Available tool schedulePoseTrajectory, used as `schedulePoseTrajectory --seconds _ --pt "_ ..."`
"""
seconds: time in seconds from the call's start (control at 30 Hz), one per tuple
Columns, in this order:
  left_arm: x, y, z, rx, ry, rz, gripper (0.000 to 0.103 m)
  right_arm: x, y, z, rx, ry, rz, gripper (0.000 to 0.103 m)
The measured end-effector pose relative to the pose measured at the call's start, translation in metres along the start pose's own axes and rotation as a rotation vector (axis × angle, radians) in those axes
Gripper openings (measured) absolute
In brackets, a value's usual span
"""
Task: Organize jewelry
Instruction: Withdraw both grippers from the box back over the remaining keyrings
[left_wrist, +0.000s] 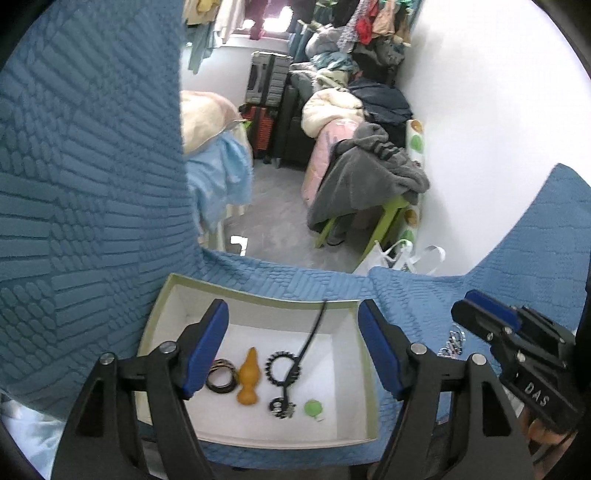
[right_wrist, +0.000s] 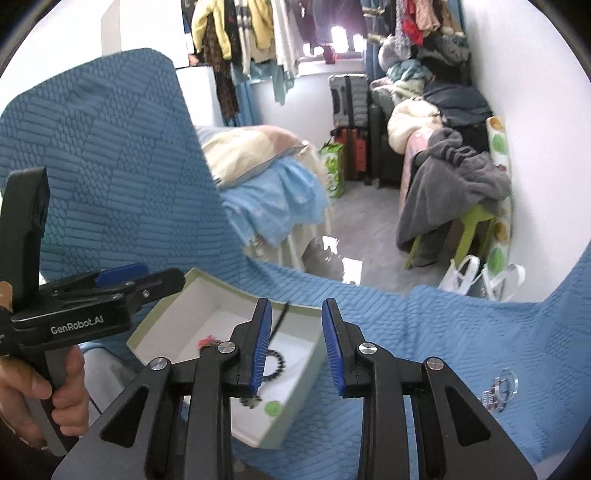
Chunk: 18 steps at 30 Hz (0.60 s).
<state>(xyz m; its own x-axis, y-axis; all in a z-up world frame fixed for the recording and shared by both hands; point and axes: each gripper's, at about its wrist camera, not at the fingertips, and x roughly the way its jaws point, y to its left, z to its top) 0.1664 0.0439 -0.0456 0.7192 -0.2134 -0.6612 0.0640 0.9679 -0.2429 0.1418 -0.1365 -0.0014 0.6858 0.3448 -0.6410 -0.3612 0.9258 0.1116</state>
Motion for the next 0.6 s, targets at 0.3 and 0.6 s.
schedulePoseTrajectory --seconds 0.3,0.6 --pt "0.008 -0.042 -0.004 0.007 -0.017 -0.088 0.073 -0.022 -0.046 -0.013 0.036 -0.048 -0.085 0.026" --pt "0.023 -0.089 -0.003 0.044 -0.012 -0.145 0.073 -0.038 -0.107 -0.026 0.091 -0.065 -0.16 0.026"
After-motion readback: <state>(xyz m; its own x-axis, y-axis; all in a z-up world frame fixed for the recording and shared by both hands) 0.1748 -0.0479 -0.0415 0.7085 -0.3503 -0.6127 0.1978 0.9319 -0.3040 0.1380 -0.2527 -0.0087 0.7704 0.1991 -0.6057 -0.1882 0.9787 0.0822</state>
